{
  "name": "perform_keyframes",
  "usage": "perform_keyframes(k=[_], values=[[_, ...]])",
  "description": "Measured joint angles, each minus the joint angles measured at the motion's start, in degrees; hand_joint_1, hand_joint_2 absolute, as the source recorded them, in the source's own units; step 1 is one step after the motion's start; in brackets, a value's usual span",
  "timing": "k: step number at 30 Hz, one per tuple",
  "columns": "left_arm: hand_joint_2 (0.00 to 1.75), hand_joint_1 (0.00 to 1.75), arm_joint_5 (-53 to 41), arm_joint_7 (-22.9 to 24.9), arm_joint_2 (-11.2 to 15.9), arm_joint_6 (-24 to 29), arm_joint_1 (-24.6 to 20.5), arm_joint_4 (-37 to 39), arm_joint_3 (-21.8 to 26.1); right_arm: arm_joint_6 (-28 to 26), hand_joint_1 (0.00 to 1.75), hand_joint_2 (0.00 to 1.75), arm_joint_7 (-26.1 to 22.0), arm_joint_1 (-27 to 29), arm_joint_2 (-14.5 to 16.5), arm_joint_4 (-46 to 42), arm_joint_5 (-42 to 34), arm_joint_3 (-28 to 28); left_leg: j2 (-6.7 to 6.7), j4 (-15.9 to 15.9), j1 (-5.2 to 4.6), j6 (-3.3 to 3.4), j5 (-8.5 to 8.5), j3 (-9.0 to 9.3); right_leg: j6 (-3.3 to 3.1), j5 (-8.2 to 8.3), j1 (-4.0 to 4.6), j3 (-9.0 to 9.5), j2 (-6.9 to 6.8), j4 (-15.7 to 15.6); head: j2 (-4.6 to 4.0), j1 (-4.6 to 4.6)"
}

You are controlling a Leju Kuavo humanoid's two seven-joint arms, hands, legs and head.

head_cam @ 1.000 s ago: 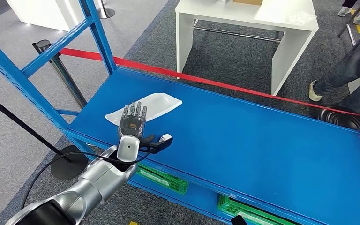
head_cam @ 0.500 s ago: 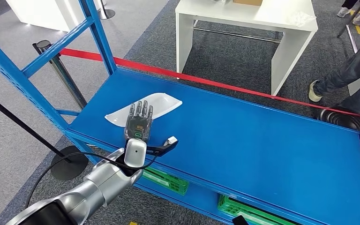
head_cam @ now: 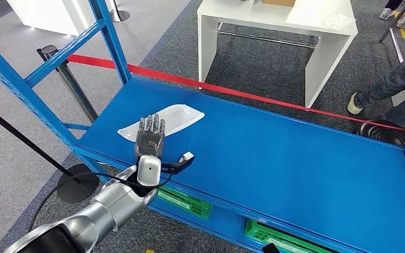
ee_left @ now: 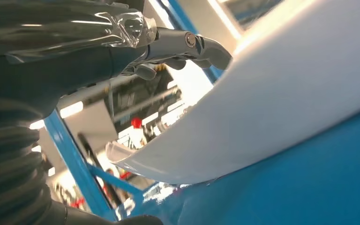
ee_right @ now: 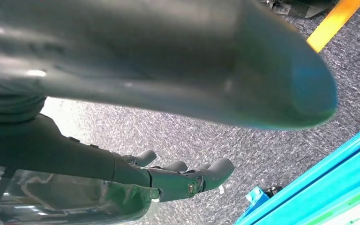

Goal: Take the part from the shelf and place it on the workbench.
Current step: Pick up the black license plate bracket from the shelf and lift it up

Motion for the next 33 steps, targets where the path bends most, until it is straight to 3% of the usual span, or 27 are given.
perform_keyframes(k=[7,13,14,17,18,22,26,27,33], values=[[1.75,0.00,11.82,-3.92,0.99,8.69,-0.38,0.00,11.65,-0.02,0.00,0.00,0.02,0.40,0.03,0.00,0.15,-1.22,0.02,0.01,0.00,0.00,0.00,-0.02,0.00,0.00,0.00,-0.05,0.02,0.00,0.00,0.00],[1.75,0.00,15.12,-4.69,2.31,13.05,-0.40,0.00,21.74,0.09,0.00,0.00,0.32,0.46,0.09,0.00,1.36,-1.73,0.03,0.01,0.02,-0.01,0.00,-0.10,0.00,-0.01,0.00,-0.12,0.02,0.01,0.00,-0.01],[1.75,0.15,15.22,-4.76,2.41,13.28,-0.40,0.00,22.87,0.14,0.00,0.00,0.40,0.45,0.10,0.00,1.43,-1.78,0.03,0.01,0.02,-0.01,-0.01,-0.12,0.01,-0.01,0.00,-0.14,0.02,0.01,0.00,-0.01],[1.75,1.40,15.18,-5.04,2.43,13.07,-0.40,0.00,25.25,0.20,0.00,0.00,0.45,0.41,0.11,0.00,1.45,-1.92,0.02,0.01,0.02,-0.01,-0.01,-0.16,0.02,-0.02,0.00,-0.16,0.02,0.01,0.00,0.00],[1.75,1.66,15.04,-5.13,2.38,12.78,-0.40,0.00,25.83,0.20,0.00,0.00,0.45,0.40,0.11,0.00,1.43,-1.99,0.02,0.01,0.01,-0.01,-0.01,-0.16,0.02,-0.02,0.00,-0.16,0.02,0.00,0.00,0.00],[1.75,1.52,14.56,-5.79,2.10,11.57,-0.40,0.03,27.47,0.19,0.00,0.00,0.45,0.38,0.13,0.00,1.29,-2.24,0.02,0.02,0.01,-0.01,-0.01,-0.16,0.02,-0.02,-0.01,-0.16,0.02,0.00,0.00,0.01],[1.75,0.72,14.47,-6.61,1.73,10.30,-0.40,0.23,28.50,0.17,0.00,0.00,0.45,0.28,0.14,0.00,1.17,-2.47,0.02,0.02,0.01,-0.01,-0.01,-0.16,0.02,-0.02,-0.01,-0.17,0.02,0.00,0.00,0.00],[1.75,0.65,14.47,-6.89,1.64,9.99,-0.40,0.31,28.72,0.17,0.00,0.00,0.45,0.26,0.15,0.00,1.16,-2.56,0.02,0.02,0.01,-0.01,-0.01,-0.16,0.02,-0.02,-0.01,-0.17,0.02,0.00,0.00,0.00],[1.75,0.72,14.55,-8.52,1.32,8.57,-0.40,0.75,29.55,0.17,0.00,0.00,0.45,0.21,0.15,0.00,1.39,-3.02,0.02,0.01,0.02,-0.01,-0.01,-0.18,0.02,-0.02,0.00,-0.19,0.02,0.00,0.00,-0.01]])
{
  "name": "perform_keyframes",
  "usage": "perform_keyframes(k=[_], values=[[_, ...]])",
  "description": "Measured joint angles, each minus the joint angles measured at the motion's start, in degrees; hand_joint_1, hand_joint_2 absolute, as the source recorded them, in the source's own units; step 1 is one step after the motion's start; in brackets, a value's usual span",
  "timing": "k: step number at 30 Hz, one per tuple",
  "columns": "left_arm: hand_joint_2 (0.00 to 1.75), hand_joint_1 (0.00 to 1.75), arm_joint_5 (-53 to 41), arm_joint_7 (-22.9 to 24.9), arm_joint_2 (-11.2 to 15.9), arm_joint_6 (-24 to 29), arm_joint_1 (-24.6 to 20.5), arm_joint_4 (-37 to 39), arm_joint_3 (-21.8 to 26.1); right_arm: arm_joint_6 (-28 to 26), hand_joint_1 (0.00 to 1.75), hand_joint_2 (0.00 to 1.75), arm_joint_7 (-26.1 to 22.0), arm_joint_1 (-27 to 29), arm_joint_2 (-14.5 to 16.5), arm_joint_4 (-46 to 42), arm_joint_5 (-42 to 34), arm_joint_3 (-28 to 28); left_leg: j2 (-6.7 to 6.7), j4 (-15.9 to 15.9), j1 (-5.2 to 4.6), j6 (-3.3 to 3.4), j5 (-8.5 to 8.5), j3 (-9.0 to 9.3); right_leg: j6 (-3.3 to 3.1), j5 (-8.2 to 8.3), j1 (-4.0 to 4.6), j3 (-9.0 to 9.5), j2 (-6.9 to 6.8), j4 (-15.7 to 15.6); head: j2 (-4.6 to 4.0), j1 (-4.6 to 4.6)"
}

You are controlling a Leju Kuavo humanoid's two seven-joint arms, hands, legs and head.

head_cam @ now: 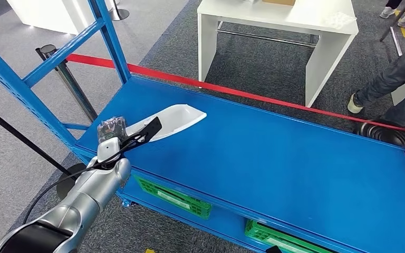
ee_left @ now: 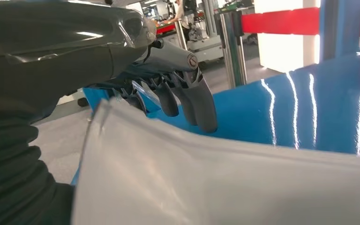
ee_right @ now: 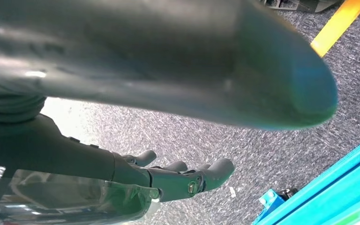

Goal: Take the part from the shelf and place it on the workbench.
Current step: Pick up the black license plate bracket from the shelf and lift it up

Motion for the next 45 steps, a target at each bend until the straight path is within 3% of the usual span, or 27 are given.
perform_keyframes(k=[2,3,8,10,12,14,16,24,25,28,29,32,36,45], values=[[1.75,1.12,-0.02,-0.37,-0.08,-0.31,0.00,0.13,0.25,0.00,0.00,0.00,0.00,-0.01,0.00,0.00,0.04,-0.10,0.00,0.00,0.00,0.00,0.00,-0.01,0.00,0.00,0.00,0.00,0.00,0.00,0.00,0.01],[1.75,1.20,-0.04,-0.56,-0.13,-0.43,0.00,0.17,0.38,0.00,0.00,0.00,0.00,-0.03,0.00,0.00,0.06,-0.13,0.00,0.00,0.00,0.00,0.00,-0.01,0.00,0.00,0.00,-0.01,0.00,0.00,0.00,0.01],[1.75,1.21,-0.29,-1.15,-0.31,-0.70,0.00,0.21,0.95,0.09,0.00,0.00,0.00,-0.32,-0.03,-0.02,0.34,-0.18,0.00,0.00,0.00,0.00,0.00,-0.02,0.00,0.00,0.00,-0.01,0.00,0.00,0.00,0.01],[1.75,1.11,-0.56,-1.28,-0.32,-0.70,0.00,0.22,1.11,0.18,0.00,0.00,-0.03,-0.47,-0.05,-0.02,0.58,-0.19,0.00,0.00,0.00,0.00,0.00,-0.02,0.00,0.00,0.00,-0.01,0.00,0.00,0.00,0.01],[1.75,0.89,-0.81,-1.50,-0.31,-0.68,0.01,0.24,1.22,0.32,0.00,0.00,-0.13,-0.56,-0.08,-0.02,0.87,-0.19,0.00,0.00,0.00,0.00,0.00,-0.02,0.00,0.00,0.00,-0.01,0.00,0.00,0.00,0.01],[1.75,0.99,-1.05,-1.85,-0.28,-0.53,0.03,0.28,1.34,0.50,0.00,0.00,-0.31,-0.63,-0.12,-0.02,1.08,-0.19,0.00,0.00,0.00,0.00,0.00,-0.03,0.00,0.00,0.00,-0.01,0.00,0.00,0.00,0.01],[1.75,1.35,-1.43,-2.49,-0.28,-0.21,0.11,0.33,1.44,0.61,0.00,0.00,-0.55,-0.67,-0.16,-0.02,1.20,-0.19,0.00,0.00,0.00,0.00,0.00,-0.03,0.00,0.00,0.00,-0.02,0.00,0.00,0.00,0.01],[1.75,1.58,-2.86,-5.34,-0.37,0.66,0.87,0.53,1.57,0.66,0.00,0.00,-2.06,-0.71,-0.25,-0.02,1.65,-0.19,0.00,0.00,0.00,0.00,0.00,-0.04,0.00,0.00,0.00,-0.03,0.00,0.00,0.00,0.01],[1.75,1.47,-2.93,-5.63,-0.40,0.70,1.03,0.55,1.57,0.66,0.00,0.00,-2.15,-0.71,-0.25,-0.02,1.71,-0.19,0.00,0.00,0.00,0.00,0.00,-0.04,0.00,0.00,0.00,-0.03,0.00,0.00,0.00,0.01],[1.75,0.31,-3.10,-6.34,-0.51,0.84,1.46,0.56,1.57,0.66,0.00,0.00,-2.25,-0.70,-0.25,-0.02,1.81,-0.19,0.00,0.00,0.00,0.00,0.00,-0.04,0.00,0.00,0.00,-0.04,0.00,0.00,0.00,0.01],[1.75,0.00,-3.16,-6.51,-0.56,0.80,1.57,0.58,1.57,0.67,0.00,0.00,-2.25,-0.70,-0.25,-0.02,1.86,-0.19,0.00,0.00,0.00,0.00,0.00,-0.04,0.00,0.00,0.00,-0.04,0.00,0.00,0.00,0.01],[1.75,0.00,-3.33,-6.73,-0.69,0.55,1.77,0.66,1.58,0.79,0.00,0.00,-2.25,-0.71,-0.27,-0.02,2.21,-0.19,-0.01,0.00,0.00,0.00,0.00,-0.05,0.00,0.00,0.00,-0.03,0.00,0.00,0.00,0.01],[0.00,0.00,-4.13,-7.35,-0.71,-0.12,1.76,0.67,1.60,0.97,0.00,0.00,-2.25,-0.73,-0.38,-0.02,2.74,-0.19,-0.02,0.00,0.00,0.00,0.00,-0.05,0.00,0.00,0.00,-0.02,0.00,0.00,0.00,0.01],[0.00,0.00,-7.57,-9.03,-1.63,-0.57,1.96,0.67,1.18,1.06,0.00,0.00,-2.92,-0.76,-0.57,-0.02,3.16,-0.19,-0.02,0.00,0.00,0.00,0.00,-0.03,0.00,0.00,0.00,0.00,0.00,0.00,0.00,0.01]])
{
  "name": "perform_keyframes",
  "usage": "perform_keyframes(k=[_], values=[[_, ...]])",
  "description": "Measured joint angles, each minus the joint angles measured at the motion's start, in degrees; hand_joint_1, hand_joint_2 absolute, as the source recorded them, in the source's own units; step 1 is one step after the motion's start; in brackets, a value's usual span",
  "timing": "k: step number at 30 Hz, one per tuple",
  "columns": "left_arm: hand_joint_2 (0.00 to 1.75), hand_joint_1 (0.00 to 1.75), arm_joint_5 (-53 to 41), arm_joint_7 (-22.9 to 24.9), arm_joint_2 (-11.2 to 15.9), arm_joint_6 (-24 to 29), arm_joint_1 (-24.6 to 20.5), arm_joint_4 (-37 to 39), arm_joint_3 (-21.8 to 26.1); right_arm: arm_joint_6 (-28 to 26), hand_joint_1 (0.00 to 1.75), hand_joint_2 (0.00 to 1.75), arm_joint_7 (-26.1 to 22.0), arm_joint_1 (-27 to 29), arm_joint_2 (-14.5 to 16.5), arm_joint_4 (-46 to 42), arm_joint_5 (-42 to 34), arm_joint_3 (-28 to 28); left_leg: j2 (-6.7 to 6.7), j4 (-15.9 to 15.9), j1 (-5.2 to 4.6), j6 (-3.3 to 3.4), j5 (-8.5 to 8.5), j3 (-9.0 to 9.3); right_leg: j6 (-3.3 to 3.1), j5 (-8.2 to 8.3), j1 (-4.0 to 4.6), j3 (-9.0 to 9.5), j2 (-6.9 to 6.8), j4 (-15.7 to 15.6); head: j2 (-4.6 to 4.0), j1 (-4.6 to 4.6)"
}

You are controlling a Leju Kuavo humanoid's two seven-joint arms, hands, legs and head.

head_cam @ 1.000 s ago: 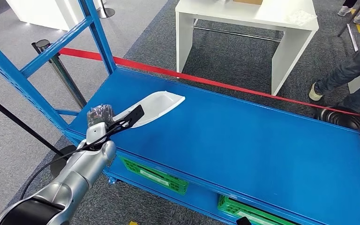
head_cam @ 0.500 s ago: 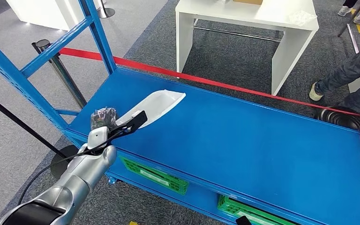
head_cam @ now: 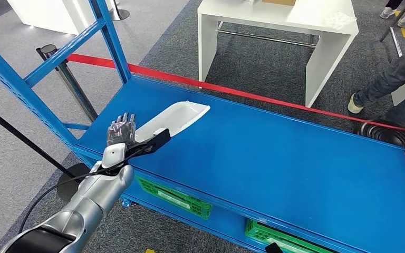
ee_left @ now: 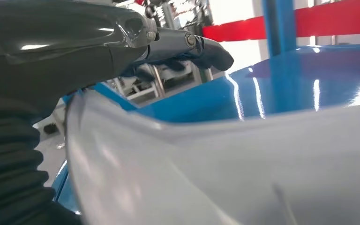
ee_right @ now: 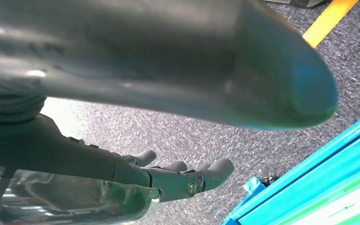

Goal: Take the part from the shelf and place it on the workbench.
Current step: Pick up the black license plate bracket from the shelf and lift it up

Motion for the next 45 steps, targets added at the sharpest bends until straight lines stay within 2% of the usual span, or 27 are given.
perform_keyframes(k=[4,9,15,21,30,41,44,45], values=[[0.00,0.00,-2.54,-1.97,-0.72,1.64,0.84,0.00,-1.06,-0.01,0.00,0.00,-0.65,0.01,0.00,0.00,0.14,-0.15,0.00,0.01,0.00,0.00,0.00,-0.01,0.00,0.00,0.00,-0.02,0.00,0.00,0.00,0.01],[0.00,0.00,-4.17,-6.81,-1.71,4.57,1.51,0.00,-2.63,0.01,0.00,0.00,-1.27,0.02,-0.04,0.00,0.16,-0.50,0.00,0.01,0.00,0.00,-0.02,-0.02,0.00,0.00,0.00,-0.05,0.00,0.00,0.00,-0.01],[0.00,0.00,-3.98,-11.14,-4.04,4.88,2.28,0.00,-3.74,-0.07,0.00,0.00,-1.83,0.02,-0.07,0.00,0.11,-1.02,0.00,0.01,0.00,0.00,-0.02,-0.03,0.00,0.00,0.00,-0.05,0.00,-0.01,0.00,0.00],[0.00,0.00,-3.29,-11.91,-5.81,4.76,2.83,0.00,-4.39,-0.48,0.00,0.00,-1.84,0.06,-0.07,0.00,-0.11,-1.84,0.01,0.01,0.00,0.00,-0.02,-0.03,0.01,0.00,0.00,-0.05,0.00,-0.01,0.00,-0.01],[0.00,0.00,-4.01,-8.88,-5.90,4.67,2.84,0.00,-5.04,-0.63,0.00,0.00,-1.14,0.11,-0.10,0.00,0.30,-2.50,0.01,0.00,0.00,0.00,-0.02,-0.03,0.00,0.00,0.00,-0.06,0.00,0.00,0.00,0.00],[0.00,0.00,-7.77,0.54,-5.38,3.75,2.74,0.00,-6.68,-0.91,0.00,0.00,-1.09,0.12,-0.11,0.00,1.09,-3.19,0.01,0.00,0.00,0.00,-0.02,-0.03,0.00,0.00,0.00,-0.06,0.00,0.00,0.00,0.00],[1.31,0.00,-8.11,1.94,-5.30,3.12,2.70,0.00,-7.19,-0.91,0.00,0.00,-0.91,0.12,-0.12,0.00,1.23,-3.24,0.01,0.00,0.00,0.00,-0.02,-0.03,0.00,0.00,0.00,-0.06,0.00,0.00,0.01,0.00],[1.31,0.00,-8.11,2.19,-5.28,2.98,2.68,0.00,-7.38,-0.91,0.00,0.00,-0.86,0.12,-0.13,0.00,1.29,-3.25,0.01,0.00,0.00,0.00,-0.02,-0.03,0.00,0.00,0.00,-0.06,0.00,0.00,0.01,-0.01]])
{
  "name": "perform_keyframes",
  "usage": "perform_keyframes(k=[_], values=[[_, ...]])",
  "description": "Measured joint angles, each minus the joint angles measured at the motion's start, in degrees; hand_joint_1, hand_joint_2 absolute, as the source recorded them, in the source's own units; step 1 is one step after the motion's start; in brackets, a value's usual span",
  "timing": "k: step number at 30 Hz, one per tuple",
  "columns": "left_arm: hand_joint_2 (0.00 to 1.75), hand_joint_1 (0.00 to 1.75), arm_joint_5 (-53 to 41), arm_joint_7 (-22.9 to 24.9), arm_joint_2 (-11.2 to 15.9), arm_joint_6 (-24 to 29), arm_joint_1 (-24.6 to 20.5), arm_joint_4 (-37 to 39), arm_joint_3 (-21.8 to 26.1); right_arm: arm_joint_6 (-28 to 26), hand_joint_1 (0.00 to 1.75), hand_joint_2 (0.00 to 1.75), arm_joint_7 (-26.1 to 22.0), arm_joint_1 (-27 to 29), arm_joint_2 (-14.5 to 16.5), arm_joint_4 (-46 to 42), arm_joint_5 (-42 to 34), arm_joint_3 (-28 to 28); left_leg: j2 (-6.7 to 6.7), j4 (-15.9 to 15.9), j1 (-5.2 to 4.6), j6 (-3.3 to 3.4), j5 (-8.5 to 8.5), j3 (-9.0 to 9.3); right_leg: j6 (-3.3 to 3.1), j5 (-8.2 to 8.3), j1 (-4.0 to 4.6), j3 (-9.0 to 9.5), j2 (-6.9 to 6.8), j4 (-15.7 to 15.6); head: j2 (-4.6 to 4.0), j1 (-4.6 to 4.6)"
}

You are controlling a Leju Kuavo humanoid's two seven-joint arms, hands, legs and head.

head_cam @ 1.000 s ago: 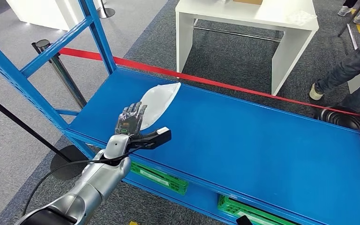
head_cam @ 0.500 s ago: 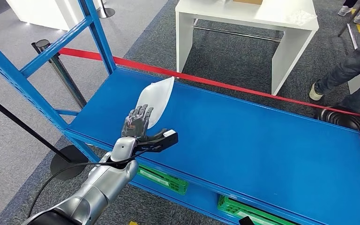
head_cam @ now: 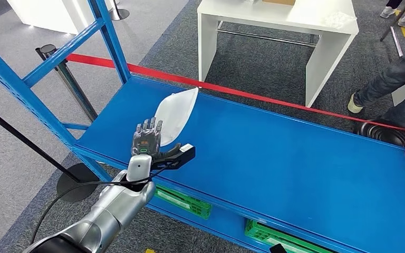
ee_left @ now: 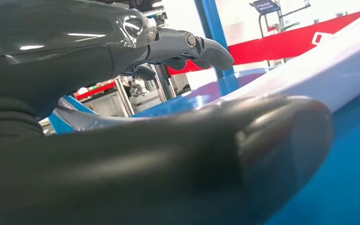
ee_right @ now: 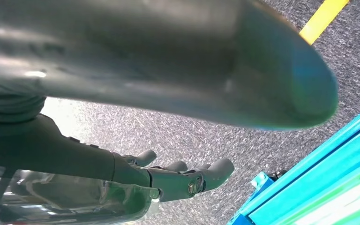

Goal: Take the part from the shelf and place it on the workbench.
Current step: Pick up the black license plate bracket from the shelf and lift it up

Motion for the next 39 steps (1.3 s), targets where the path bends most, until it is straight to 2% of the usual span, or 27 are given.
perform_keyframes(k=[3,9,37,39], values=[[0.00,0.00,0.20,-0.34,0.03,-0.83,-0.07,0.00,-0.31,0.00,0.00,0.00,0.14,0.00,-0.01,0.00,0.09,-0.05,0.00,0.00,0.00,0.00,0.00,0.00,0.00,0.00,0.00,0.00,0.00,0.00,-0.01,0.00],[0.00,0.00,0.23,-1.46,-0.08,-2.81,-0.37,0.00,-0.48,0.00,0.00,0.00,0.20,-0.01,-0.02,0.00,-0.11,-0.63,0.00,0.00,0.00,0.00,0.00,0.00,0.00,0.00,0.00,0.00,0.00,0.00,0.00,0.01],[0.00,0.00,0.61,-1.39,0.19,-0.97,-0.92,0.00,-0.57,0.00,0.00,0.00,0.13,0.01,-0.01,0.00,0.59,-1.42,0.01,0.00,0.00,0.00,0.00,0.00,0.00,0.00,0.00,-0.01,0.00,0.00,0.00,0.01],[0.87,0.00,0.64,-1.34,0.19,-1.00,-0.95,0.00,-0.57,0.00,0.00,0.00,0.13,0.01,-0.01,0.00,0.61,-1.42,0.01,0.00,0.00,0.00,0.00,0.00,0.00,0.00,0.00,-0.01,0.00,0.00,0.00,0.01]])
